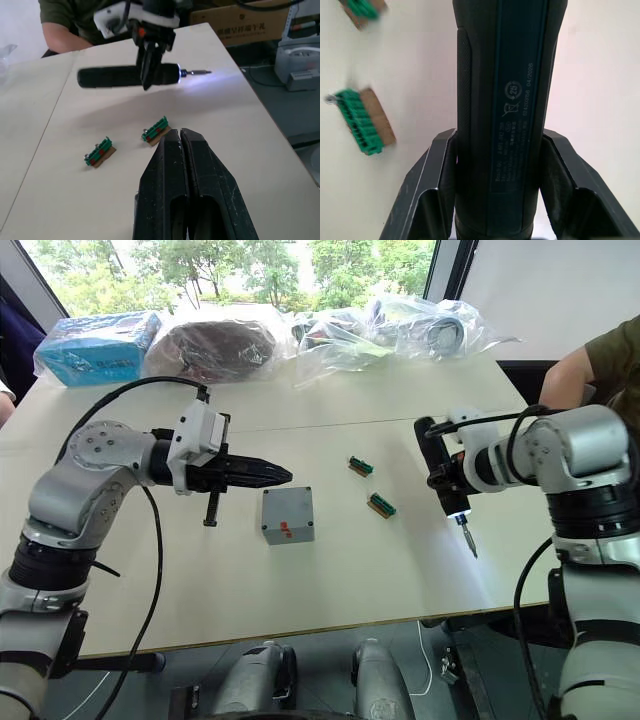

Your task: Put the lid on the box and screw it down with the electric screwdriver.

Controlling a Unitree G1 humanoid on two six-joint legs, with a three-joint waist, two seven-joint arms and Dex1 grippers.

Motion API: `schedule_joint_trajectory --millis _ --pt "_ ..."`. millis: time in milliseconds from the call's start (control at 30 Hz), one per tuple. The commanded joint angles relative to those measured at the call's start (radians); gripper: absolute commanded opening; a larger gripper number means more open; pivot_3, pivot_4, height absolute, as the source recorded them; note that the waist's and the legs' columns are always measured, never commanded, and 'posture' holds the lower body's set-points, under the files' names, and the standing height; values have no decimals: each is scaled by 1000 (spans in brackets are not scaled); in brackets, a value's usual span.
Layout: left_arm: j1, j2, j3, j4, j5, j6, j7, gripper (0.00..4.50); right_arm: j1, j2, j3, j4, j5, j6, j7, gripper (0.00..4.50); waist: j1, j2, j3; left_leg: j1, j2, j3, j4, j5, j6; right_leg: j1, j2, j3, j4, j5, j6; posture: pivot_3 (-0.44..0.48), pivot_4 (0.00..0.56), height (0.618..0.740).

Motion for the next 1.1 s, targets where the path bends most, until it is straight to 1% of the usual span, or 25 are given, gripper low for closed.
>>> schedule_joint_trajectory --millis 33,167,200,333,367,400,433,533,600,700,767,867,900,933,1067,1100 --pt "-16 7 45 -39 -43 20 23 0 -28 3 6 53 -58 -17 31 1799 0 0 0 0 0 0 0 0 0 0 0 0 0 0 0 0 150 740" --pt "-8 11 43 -54 -48 26 37 0 -23 16 36 102 -108 -60 67 1799 3 0 0 0 0 0 0 0 0 0 0 0 0 0 0 0 150 740" --pt "-5 12 45 -58 -50 32 45 0 -23 22 30 112 -116 -62 71 2267 3 0 0 0 0 0 1 0 0 0 0 0 0 0 0 0 150 740" --pt "19 23 47 -76 -55 46 62 0 -24 38 -17 108 -131 -49 83 3561 2 0 0 0 0 0 1 0 0 1 0 0 0 0 0 0 150 740" --pt "26 28 46 -77 -53 49 65 0 -25 33 -24 92 -135 -51 88 3848 2 0 0 0 0 0 1 0 0 1 0 0 0 0 1 0 150 740" --pt "38 34 52 -70 -49 50 71 0 -33 25 -37 63 -137 -55 91 4235 2 0 0 0 0 0 1 0 0 1 0 0 0 0 1 0 150 740" --pt "47 39 57 -65 -47 50 76 0 -38 21 -46 41 -139 -57 94 4474 2 0 0 0 0 0 1 0 0 1 0 0 0 0 1 0 150 740" --pt "94 86 84 -45 -29 49 80 0 -40 -34 -12 -112 -163 -159 136 4474 1 0 1 0 0 0 1 0 0 1 0 0 0 0 1 0 150 740" --pt "129 117 94 -35 -12 35 79 0 -35 -54 -12 -197 -165 -225 175 4474 -1 0 1 0 0 0 1 0 0 0 0 0 0 0 1 0 150 740" --pt "171 139 100 -15 2 26 86 0 9 -44 -56 -313 -141 -377 258 4474 -1 0 1 0 0 0 1 0 0 0 1 0 0 0 1 0 150 740" --pt "200 143 92 24 31 13 95 0 79 -1 -90 -407 -115 -479 297 4474 1 -1 0 0 0 -1 1 0 0 0 1 -1 0 0 1 0 150 740" --pt "227 137 69 69 78 -33 98 0 177 53 -71 -483 -126 -555 310 3766 4 -1 1 1 1 -1 1 0 0 1 1 -1 0 0 1 0 150 740" --pt "232 134 63 77 86 -43 97 0 199 69 -64 -497 -131 -570 311 3464 5 -1 1 1 0 -1 1 0 0 1 1 -1 0 0 1 0 150 740" --pt "237 129 58 81 93 -52 98 0 220 81 -52 -510 -140 -590 314 3105 6 -2 1 1 0 -1 1 0 0 1 0 -1 0 0 1 0 150 740" --pt "241 92 19 120 140 -95 118 0 297 130 40 -535 -201 -672 313 1405 5 -2 1 0 0 0 3 0 0 2 -2 0 0 0 1 0 150 740" --pt "241 79 8 124 152 -102 127 0 319 138 63 -539 -219 -693 314 891 5 -2 1 0 0 0 3 0 0 2 -2 0 0 0 1 0 150 740"
